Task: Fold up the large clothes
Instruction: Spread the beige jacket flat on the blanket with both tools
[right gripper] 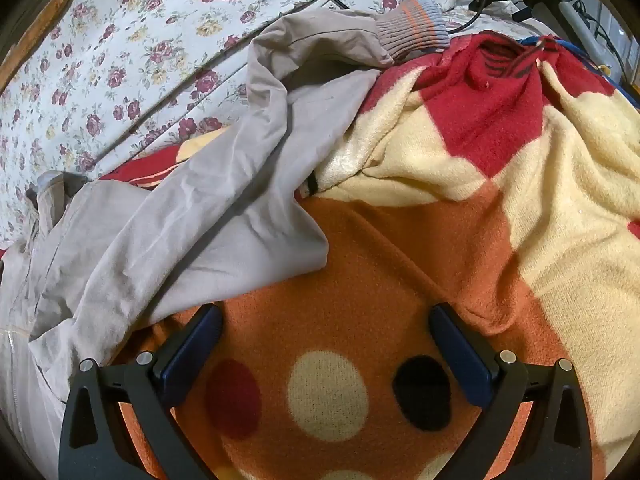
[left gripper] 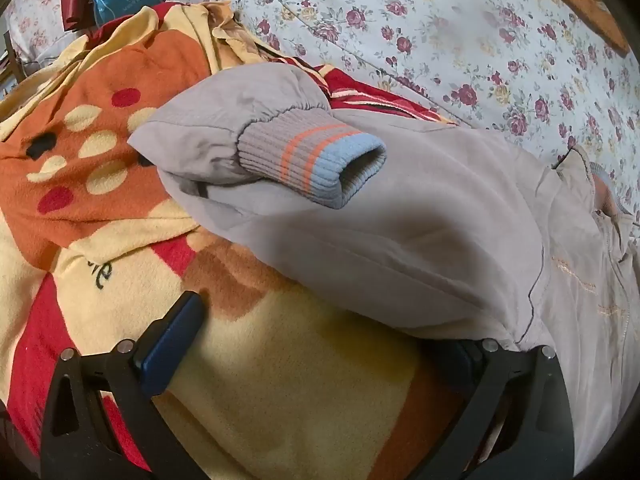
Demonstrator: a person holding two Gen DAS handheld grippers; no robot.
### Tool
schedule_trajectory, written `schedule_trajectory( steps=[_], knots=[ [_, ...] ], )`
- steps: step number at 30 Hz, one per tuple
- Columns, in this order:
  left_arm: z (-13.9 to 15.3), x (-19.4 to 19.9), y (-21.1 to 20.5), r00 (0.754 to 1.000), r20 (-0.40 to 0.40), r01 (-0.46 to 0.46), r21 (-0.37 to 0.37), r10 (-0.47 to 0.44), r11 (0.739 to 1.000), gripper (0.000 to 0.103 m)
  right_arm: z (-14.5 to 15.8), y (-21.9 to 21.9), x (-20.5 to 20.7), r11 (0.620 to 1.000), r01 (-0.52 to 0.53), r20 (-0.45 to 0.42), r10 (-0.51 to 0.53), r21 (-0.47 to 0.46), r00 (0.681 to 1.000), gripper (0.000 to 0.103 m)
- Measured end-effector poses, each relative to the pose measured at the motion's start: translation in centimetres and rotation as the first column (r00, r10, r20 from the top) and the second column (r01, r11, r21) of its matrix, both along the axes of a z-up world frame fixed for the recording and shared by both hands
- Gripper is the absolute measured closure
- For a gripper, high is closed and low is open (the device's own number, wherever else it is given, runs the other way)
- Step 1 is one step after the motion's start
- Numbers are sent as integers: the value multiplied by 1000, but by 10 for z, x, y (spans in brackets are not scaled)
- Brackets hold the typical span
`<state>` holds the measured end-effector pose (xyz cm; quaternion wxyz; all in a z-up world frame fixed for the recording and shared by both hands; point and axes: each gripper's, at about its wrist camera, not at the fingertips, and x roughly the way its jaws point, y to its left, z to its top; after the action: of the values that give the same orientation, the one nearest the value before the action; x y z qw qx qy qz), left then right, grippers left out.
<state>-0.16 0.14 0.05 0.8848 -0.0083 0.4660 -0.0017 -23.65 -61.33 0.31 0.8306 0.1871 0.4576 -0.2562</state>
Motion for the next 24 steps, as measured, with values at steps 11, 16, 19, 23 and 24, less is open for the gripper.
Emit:
schedule_trajectory(
  steps=[11, 16, 19, 23, 24],
  knots=[
    [35, -38, 3, 995, -71, 65, -18, -67, 998, 0, 17, 3, -3, 995, -82, -73, 87, 60, 994, 0],
    [73, -68, -16, 987, 4, 161, 5, -161, 987, 0, 69, 49, -34, 983, -153, -49, 158, 100, 986, 0],
    [92, -83, -34, 972, 37, 233, 19, -234, 972, 0, 111, 75, -57, 972, -193, -11, 196, 134, 981, 0],
    [104, -101, -55, 948, 56, 311, 15, -312, 950, 0, 163, 110, -80, 950, -286, 2, 288, 125, 957, 0],
    [106, -105, -57, 944, 62, 324, 9, -324, 946, 0, 179, 125, -86, 938, -327, 2, 329, 113, 944, 0]
  ],
)
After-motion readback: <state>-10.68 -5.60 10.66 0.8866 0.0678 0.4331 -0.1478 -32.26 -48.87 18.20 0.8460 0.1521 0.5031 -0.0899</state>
